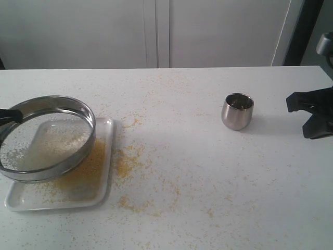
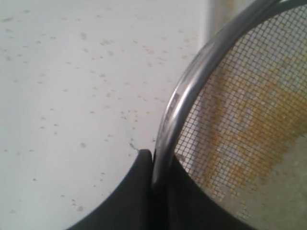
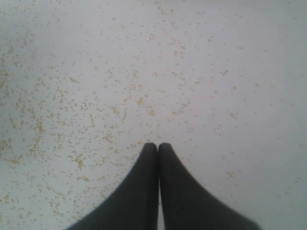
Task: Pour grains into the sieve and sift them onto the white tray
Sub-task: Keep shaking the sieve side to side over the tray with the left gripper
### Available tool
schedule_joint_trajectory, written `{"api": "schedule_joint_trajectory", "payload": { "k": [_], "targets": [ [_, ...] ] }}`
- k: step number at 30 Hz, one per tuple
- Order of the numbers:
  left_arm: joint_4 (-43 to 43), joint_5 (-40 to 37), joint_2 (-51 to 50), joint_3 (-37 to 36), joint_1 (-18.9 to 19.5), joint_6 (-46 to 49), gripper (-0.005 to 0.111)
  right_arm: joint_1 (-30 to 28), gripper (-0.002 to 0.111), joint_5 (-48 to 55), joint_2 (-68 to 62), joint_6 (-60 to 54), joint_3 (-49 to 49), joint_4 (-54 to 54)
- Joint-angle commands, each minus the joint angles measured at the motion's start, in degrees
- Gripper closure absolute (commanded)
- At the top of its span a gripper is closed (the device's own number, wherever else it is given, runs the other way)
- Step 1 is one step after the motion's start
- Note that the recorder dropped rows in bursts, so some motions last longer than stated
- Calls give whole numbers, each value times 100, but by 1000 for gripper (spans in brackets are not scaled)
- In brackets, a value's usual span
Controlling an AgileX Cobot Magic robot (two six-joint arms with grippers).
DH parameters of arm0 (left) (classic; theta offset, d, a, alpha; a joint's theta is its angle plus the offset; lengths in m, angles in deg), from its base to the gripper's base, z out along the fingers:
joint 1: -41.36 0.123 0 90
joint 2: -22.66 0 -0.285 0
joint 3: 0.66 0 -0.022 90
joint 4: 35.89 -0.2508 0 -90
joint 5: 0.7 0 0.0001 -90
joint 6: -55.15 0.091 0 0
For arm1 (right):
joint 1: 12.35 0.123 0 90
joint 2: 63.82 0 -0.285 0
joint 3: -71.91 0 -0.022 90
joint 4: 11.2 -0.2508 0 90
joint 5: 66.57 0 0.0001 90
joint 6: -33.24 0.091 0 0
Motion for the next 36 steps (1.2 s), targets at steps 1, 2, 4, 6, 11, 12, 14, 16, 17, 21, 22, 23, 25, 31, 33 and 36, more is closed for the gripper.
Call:
{"api": "schedule_joint_trajectory", "payload": {
  "k": [1,2,4,6,11,12,14,16,17,21,22,23,25,31,33,36],
  "targets": [
    [610,-70,57,8,-258,77,107,-32,108,-63,31,-26,1,3],
    [726,-28,57,8,-421,458,107,-32,108,-63,31,-26,1,3],
    [606,48,57,8,-633,942,107,-32,108,-63,31,-26,1,3],
    [187,84,57,8,-567,772,107,-32,108,-63,31,-26,1,3],
    [-122,10,57,8,-6,-522,107,-32,108,-63,31,-26,1,3],
    [-43,-28,57,8,-32,-475,107,-32,108,-63,31,-26,1,3],
    [413,-50,57,8,-267,-68,107,-32,108,-63,31,-26,1,3],
    [625,-14,57,8,-565,516,107,-32,108,-63,31,-26,1,3],
    [625,40,57,18,-697,688,107,-32,108,-63,31,-26,1,3],
    [10,91,57,18,-586,392,107,-32,108,-63,31,-26,1,3],
    [-43,54,57,18,-489,139,107,-32,108,-63,31,-26,1,3],
    [13,38,57,18,-385,-134,107,-32,108,-63,31,-26,1,3],
    [252,-55,57,18,-364,-293,107,-32,108,-63,31,-26,1,3],
    [615,216,57,18,-906,1190,107,-32,108,-72,31,-26,1,3],
    [161,313,40,18,-632,453,107,-32,108,-72,31,-26,1,3],
    [193,124,-62,-4,-160,-590,107,-32,108,-72,31,-26,1,3]
  ]
}}
